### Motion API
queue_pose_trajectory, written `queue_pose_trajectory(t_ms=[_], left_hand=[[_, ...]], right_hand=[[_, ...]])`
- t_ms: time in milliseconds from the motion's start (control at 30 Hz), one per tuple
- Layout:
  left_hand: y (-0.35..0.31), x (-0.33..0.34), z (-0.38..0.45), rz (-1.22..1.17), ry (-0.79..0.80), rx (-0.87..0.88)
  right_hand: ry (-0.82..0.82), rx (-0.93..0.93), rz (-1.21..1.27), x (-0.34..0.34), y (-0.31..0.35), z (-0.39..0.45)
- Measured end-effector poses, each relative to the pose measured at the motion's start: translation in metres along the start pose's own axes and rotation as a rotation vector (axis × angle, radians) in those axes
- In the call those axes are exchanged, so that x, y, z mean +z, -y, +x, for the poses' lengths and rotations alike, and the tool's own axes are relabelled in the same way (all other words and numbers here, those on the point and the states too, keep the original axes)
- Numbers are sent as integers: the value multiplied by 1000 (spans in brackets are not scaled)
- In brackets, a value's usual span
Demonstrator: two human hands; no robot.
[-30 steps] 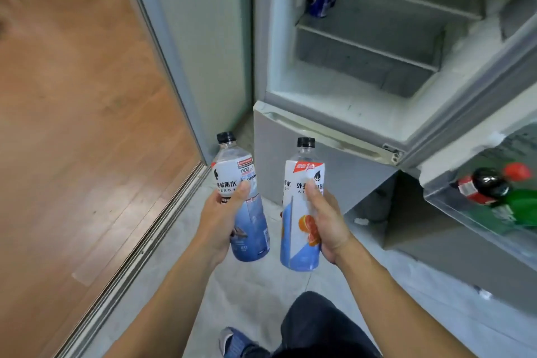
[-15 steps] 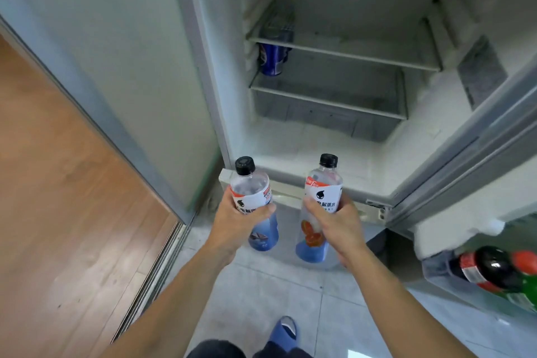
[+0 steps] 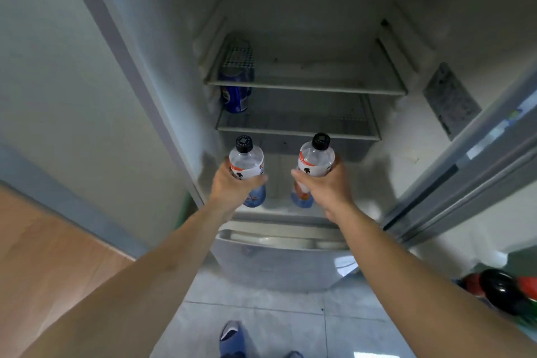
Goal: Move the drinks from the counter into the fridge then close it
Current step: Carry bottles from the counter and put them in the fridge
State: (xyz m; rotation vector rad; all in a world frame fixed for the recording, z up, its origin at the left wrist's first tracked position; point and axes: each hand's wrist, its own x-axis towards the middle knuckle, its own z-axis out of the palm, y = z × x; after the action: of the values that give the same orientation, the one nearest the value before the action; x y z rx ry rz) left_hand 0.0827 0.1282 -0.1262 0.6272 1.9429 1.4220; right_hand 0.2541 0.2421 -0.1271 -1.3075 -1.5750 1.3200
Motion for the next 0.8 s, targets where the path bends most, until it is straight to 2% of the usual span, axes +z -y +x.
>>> queue_pose_trajectory(t_ms=[200, 333, 567, 700, 800], left_hand=[[4, 8, 37, 17, 17, -64], [8, 15, 50, 63, 23, -88], [10, 16, 70, 103, 174, -80], [1, 14, 71, 142, 213, -77], [-16, 11, 72, 180, 200, 2]], right_hand=[[54, 28, -78, 21, -3, 28], [-21, 78, -32, 33, -6, 29], [6, 90, -94, 43, -8, 32], [42, 111, -130, 35, 17, 37], [110, 191, -169, 27, 46, 43]])
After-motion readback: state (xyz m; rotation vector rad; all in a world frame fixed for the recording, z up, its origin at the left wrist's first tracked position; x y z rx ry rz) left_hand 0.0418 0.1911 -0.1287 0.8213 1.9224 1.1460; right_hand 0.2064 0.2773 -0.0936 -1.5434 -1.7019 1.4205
